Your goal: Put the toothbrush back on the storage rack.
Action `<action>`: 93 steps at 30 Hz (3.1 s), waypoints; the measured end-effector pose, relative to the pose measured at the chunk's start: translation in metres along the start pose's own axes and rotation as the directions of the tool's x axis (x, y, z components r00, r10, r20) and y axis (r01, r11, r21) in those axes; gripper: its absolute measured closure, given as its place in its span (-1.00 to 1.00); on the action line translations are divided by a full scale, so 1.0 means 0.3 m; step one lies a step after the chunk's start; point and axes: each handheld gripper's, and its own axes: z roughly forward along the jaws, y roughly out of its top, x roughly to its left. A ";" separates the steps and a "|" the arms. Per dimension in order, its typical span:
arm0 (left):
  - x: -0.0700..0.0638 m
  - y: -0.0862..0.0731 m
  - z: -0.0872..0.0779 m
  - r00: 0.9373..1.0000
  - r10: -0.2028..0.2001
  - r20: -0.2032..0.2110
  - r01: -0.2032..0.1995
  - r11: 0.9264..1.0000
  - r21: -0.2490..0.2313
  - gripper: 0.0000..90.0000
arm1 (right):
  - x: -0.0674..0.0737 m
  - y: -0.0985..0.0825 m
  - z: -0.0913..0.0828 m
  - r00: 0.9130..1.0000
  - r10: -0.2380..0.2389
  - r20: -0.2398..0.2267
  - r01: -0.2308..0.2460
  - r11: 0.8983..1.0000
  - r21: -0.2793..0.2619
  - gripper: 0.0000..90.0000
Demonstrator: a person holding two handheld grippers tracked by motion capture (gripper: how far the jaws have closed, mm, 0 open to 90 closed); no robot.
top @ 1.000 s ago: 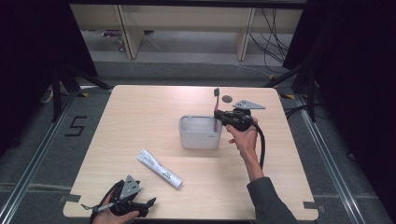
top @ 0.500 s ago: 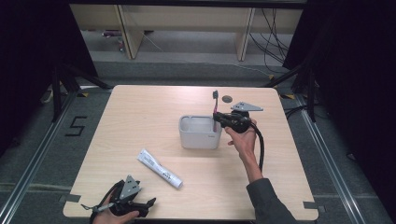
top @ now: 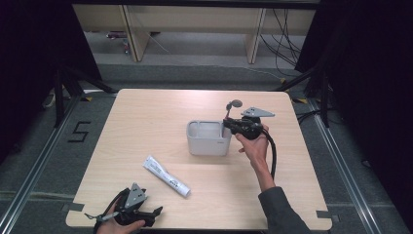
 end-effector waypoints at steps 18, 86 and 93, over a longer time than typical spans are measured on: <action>0.000 -0.001 0.004 1.000 -0.019 0.001 0.019 1.000 -0.005 -0.65 | 0.034 -0.023 -0.087 1.000 0.006 0.031 -0.007 0.999 0.033 -0.12; 0.011 0.001 -0.008 1.000 0.005 -0.019 -0.005 1.000 0.012 -0.65 | 0.165 -0.286 -0.345 1.000 0.009 0.006 -0.009 0.991 0.135 -0.41; 0.012 0.000 -0.010 1.000 0.003 -0.018 -0.002 1.000 0.014 -0.65 | 0.174 -0.300 -0.364 1.000 0.015 0.004 -0.016 0.989 0.150 -0.42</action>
